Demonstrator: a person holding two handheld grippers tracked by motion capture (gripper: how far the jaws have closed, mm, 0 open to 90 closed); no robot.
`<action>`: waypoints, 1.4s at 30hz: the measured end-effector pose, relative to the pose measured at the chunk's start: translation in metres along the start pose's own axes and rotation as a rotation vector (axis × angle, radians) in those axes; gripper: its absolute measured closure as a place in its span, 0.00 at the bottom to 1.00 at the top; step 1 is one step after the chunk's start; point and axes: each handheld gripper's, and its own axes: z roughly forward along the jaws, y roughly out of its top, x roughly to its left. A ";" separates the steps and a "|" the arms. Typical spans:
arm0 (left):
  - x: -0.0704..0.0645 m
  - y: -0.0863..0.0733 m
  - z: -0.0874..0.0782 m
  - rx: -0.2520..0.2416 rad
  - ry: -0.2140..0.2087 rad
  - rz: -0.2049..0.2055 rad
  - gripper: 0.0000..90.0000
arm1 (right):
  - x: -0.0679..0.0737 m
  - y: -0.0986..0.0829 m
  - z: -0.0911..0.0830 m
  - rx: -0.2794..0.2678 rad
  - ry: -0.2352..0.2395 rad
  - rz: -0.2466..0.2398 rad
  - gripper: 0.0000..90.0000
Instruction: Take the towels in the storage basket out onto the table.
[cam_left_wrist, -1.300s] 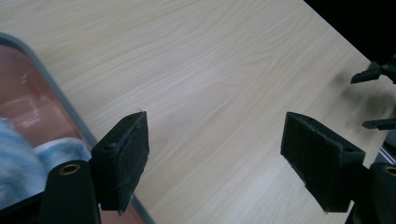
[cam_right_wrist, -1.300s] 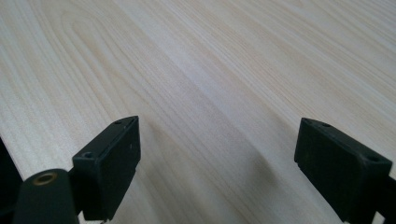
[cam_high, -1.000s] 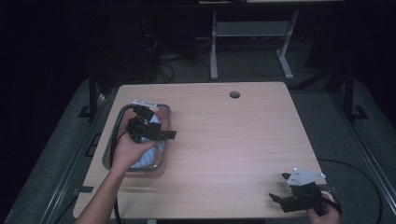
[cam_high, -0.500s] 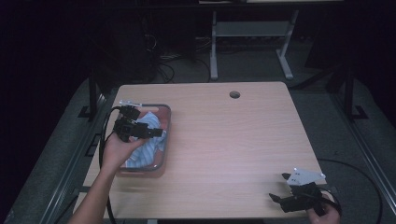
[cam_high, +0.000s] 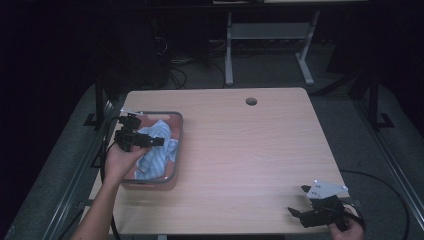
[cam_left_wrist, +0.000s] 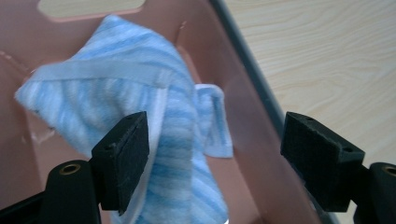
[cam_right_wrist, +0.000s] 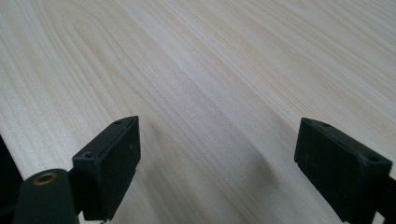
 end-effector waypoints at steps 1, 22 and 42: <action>0.001 0.000 0.001 0.008 0.012 0.000 0.26 | 0.000 0.000 0.000 0.000 0.001 0.000 0.15; 0.010 -0.002 0.049 0.177 0.146 -0.050 0.33 | 0.001 0.000 -0.001 -0.006 0.007 -0.003 0.15; 0.003 -0.005 0.076 0.319 0.262 0.021 0.64 | 0.004 0.001 -0.001 -0.007 0.008 -0.018 0.15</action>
